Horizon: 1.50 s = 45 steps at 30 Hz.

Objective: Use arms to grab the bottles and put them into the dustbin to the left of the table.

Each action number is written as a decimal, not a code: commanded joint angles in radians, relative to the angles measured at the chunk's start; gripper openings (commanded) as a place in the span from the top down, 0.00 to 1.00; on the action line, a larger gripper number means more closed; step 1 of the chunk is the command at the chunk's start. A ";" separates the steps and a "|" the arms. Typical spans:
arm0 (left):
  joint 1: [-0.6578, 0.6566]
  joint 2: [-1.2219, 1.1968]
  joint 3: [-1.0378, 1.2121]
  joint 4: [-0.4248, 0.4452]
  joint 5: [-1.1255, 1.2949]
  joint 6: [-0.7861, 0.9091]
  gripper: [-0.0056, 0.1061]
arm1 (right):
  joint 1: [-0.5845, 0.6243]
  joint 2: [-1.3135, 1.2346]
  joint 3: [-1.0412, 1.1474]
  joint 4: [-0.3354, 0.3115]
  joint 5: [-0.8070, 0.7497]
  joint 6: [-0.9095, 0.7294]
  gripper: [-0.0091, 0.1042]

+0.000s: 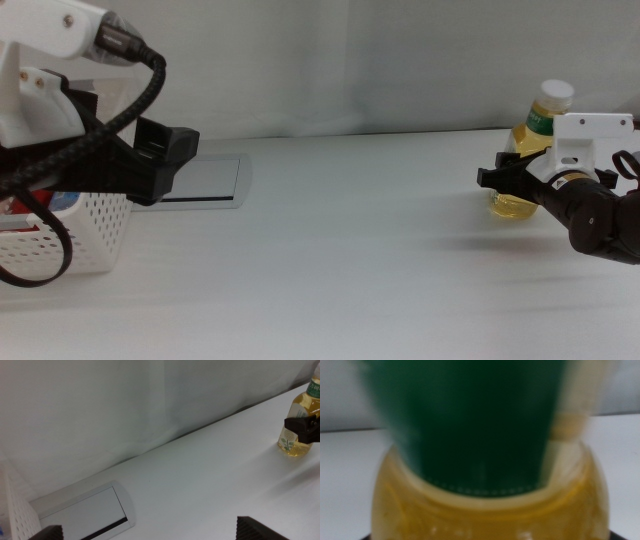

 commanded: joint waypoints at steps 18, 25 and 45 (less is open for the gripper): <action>-0.005 -0.007 0.004 -0.012 -0.012 0.008 0.15 | 0.160 -0.228 -0.007 -0.140 0.081 0.002 0.94; -0.005 -0.007 0.004 -0.012 -0.012 0.008 0.15 | 0.391 -0.298 -0.005 -0.125 0.169 0.002 0.94; -0.005 -0.007 0.004 -0.012 0.013 0.008 0.15 | 0.573 -0.076 -0.003 -0.083 0.114 -0.011 0.94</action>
